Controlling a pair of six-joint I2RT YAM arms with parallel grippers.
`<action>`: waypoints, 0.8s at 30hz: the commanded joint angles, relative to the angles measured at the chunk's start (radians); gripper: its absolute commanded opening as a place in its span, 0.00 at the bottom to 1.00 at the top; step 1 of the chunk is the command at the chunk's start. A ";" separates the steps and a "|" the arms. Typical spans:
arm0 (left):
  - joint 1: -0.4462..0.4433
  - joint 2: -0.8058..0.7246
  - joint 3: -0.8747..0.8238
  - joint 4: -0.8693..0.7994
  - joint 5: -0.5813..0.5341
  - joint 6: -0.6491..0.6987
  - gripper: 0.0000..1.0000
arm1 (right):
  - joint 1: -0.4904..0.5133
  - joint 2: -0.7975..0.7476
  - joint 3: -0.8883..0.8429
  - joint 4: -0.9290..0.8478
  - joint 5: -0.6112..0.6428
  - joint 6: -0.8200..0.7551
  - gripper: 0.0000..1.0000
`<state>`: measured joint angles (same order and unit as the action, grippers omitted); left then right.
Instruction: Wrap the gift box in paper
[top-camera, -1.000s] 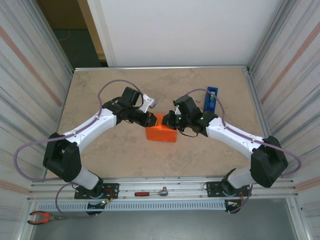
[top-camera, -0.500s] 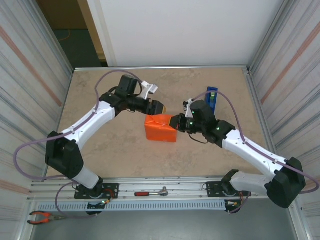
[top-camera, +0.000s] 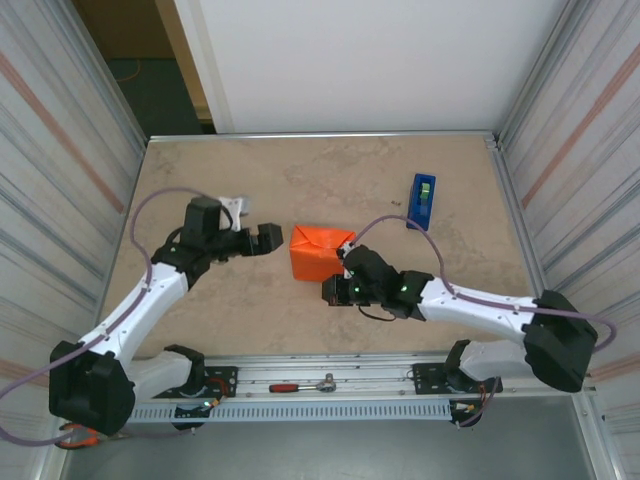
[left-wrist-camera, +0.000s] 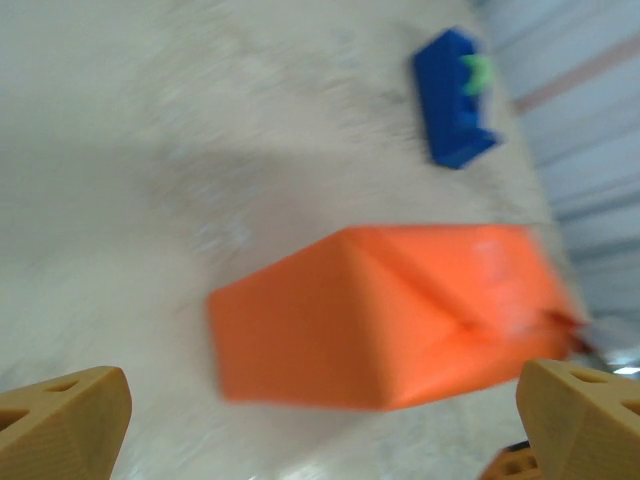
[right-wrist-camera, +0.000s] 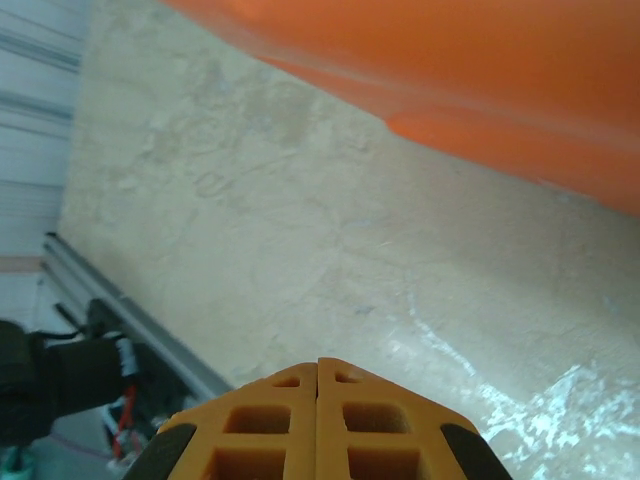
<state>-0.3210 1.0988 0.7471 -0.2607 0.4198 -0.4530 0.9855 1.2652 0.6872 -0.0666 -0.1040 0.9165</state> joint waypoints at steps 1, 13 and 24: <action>0.009 -0.039 -0.087 0.046 -0.123 -0.065 0.99 | -0.040 0.047 0.051 0.067 0.067 -0.055 0.00; 0.010 0.011 -0.066 0.066 -0.165 -0.037 0.99 | -0.371 0.284 0.425 -0.013 -0.148 -0.186 0.00; 0.081 0.033 0.072 0.051 -0.369 0.172 0.99 | -0.635 -0.036 0.309 -0.294 0.209 -0.347 1.00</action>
<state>-0.2630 1.1324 0.8040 -0.2237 0.1749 -0.3859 0.3939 1.2980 1.0019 -0.2214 -0.0830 0.6746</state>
